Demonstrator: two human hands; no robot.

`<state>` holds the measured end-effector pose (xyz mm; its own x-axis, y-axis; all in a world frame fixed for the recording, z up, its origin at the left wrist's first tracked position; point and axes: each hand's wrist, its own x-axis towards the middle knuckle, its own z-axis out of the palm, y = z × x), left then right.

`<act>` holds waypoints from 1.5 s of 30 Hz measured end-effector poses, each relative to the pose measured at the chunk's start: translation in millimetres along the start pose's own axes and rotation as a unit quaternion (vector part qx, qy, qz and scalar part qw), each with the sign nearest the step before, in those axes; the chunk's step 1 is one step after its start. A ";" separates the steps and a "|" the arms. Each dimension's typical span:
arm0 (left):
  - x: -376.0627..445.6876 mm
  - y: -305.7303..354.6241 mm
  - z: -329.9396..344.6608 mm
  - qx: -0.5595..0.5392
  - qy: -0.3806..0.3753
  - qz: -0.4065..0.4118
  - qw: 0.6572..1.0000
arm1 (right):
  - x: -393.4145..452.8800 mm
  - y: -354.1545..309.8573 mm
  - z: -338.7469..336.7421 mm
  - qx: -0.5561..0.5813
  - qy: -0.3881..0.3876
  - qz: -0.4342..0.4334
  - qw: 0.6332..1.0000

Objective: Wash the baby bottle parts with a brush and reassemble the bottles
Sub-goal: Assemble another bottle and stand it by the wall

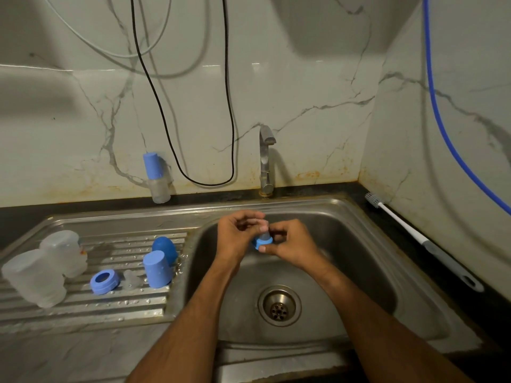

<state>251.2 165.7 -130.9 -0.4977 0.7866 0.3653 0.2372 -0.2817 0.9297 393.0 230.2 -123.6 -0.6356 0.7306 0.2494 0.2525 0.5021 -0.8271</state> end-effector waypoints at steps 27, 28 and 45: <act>-34.9 53.0 -136.3 0.321 0.135 0.043 0.936 | 9.4 -88.4 78.8 0.037 0.023 -0.053 0.998; -36.4 54.4 -145.2 0.331 0.140 0.041 0.932 | 10.5 -94.8 85.8 0.037 0.018 -0.055 0.998; -28.9 86.5 -279.9 0.543 0.164 -0.067 0.821 | 29.2 -165.5 169.3 0.043 -0.045 -0.096 0.993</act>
<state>52.6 -35.1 -48.0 -0.7354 0.5304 0.4217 0.6774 0.5904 0.4388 209.1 90.2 -64.7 -0.7295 0.5792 0.3638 0.0597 0.5838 -0.8097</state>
